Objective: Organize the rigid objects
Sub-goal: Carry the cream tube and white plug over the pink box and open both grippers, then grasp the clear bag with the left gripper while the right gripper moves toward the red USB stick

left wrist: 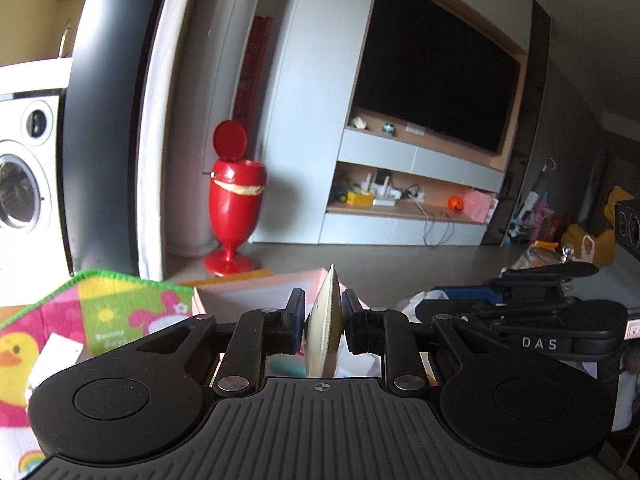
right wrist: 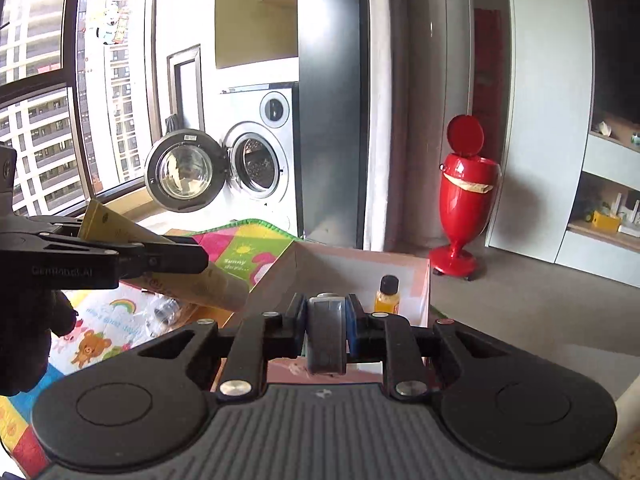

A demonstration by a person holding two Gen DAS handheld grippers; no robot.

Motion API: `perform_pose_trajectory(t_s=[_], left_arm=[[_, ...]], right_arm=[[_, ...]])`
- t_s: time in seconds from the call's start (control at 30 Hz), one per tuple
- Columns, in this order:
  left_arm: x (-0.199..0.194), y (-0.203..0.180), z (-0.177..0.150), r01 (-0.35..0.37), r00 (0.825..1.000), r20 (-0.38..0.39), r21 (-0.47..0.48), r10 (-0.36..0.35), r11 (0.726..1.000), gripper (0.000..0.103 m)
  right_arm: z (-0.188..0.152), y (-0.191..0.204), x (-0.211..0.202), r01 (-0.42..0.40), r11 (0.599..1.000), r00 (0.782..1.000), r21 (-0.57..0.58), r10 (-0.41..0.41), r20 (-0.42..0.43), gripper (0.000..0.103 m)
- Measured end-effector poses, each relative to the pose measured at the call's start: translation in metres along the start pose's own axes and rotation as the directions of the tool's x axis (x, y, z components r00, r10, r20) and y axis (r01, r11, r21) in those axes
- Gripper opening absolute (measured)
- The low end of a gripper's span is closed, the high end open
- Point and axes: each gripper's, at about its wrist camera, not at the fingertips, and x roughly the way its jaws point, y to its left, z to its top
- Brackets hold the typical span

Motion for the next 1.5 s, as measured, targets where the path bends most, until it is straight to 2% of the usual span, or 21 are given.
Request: perform_pose_trajectory(t_s=[0.1,0.17,0.2,0.33,0.43,0.53,0.63,0.7,0.8,0.87,1.03,1.17,1.27,1.4,1.5], left_arm=[[0.042,0.018,0.030,0.039,0.998,-0.039,-0.050,-0.041,0.998,0.023],[0.065,0.026,0.036,-0.006,0.997,-0.073,-0.080,0.000,0.997,0.023],[0.070,0.028,0.035,-0.029,0.997,-0.068,-0.079,0.024,0.996,0.023],[0.061,0.047,0.018,-0.063,0.998,-0.012,-0.113,0.062,0.992,0.023],[0.041,0.071,-0.008,-0.132,0.991,-0.001,-0.169,0.134,0.977,0.023],[0.018,0.097,-0.040,-0.210,0.977,-0.016,-0.238,0.212,0.948,0.023],[0.004,0.119,-0.065,-0.232,0.973,-0.065,-0.295,0.222,0.927,0.023],[-0.003,0.125,-0.075,-0.241,0.970,-0.086,-0.313,0.225,0.919,0.023],[-0.014,0.127,-0.091,-0.270,0.963,-0.106,-0.332,0.249,0.904,0.023],[-0.021,0.124,-0.100,-0.264,0.964,-0.110,-0.338,0.241,0.903,0.023],[-0.029,0.108,-0.120,-0.216,0.974,-0.134,-0.323,0.182,0.921,0.023],[-0.033,0.104,-0.130,-0.220,0.971,-0.160,-0.304,0.178,0.927,0.023],[-0.036,0.108,-0.134,-0.242,0.966,-0.162,-0.310,0.199,0.919,0.023],[-0.038,0.118,-0.134,-0.309,0.950,-0.156,-0.326,0.272,0.893,0.023],[-0.036,0.126,-0.131,-0.348,0.937,-0.160,-0.345,0.310,0.872,0.023]], right_arm=[[0.019,-0.001,0.026,0.013,1.000,1.000,-0.003,-0.013,0.025,0.020],[0.025,-0.001,0.049,0.022,1.000,1.000,0.002,-0.022,0.005,0.022],[0.023,0.001,0.054,0.034,0.999,0.999,0.009,-0.034,-0.009,0.028],[-0.013,0.015,0.058,-0.009,1.000,0.999,-0.026,0.008,-0.044,0.059],[-0.048,0.033,0.055,-0.004,0.993,0.997,-0.120,-0.005,-0.075,0.064],[-0.078,0.049,0.054,-0.020,0.985,0.993,-0.172,0.000,-0.114,0.070],[-0.088,0.056,0.060,-0.055,0.986,0.988,-0.160,0.031,-0.149,0.070],[-0.083,0.062,0.063,-0.057,0.982,0.991,-0.181,0.034,-0.126,0.070],[-0.061,0.071,0.071,0.003,0.976,0.999,-0.219,-0.014,-0.052,0.070],[-0.041,0.071,0.086,-0.002,0.980,0.999,-0.199,-0.006,-0.040,0.070],[-0.006,0.064,0.141,-0.043,0.994,0.993,-0.103,0.031,-0.116,0.070],[0.004,0.055,0.166,0.088,0.994,0.990,-0.069,-0.094,-0.103,0.070],[0.005,0.038,0.181,0.214,0.977,0.968,-0.022,-0.215,-0.132,0.070],[-0.003,0.024,0.187,0.234,0.972,0.956,-0.019,-0.234,-0.176,0.070],[-0.010,0.021,0.182,0.207,0.978,0.961,-0.016,-0.206,-0.183,0.070]])
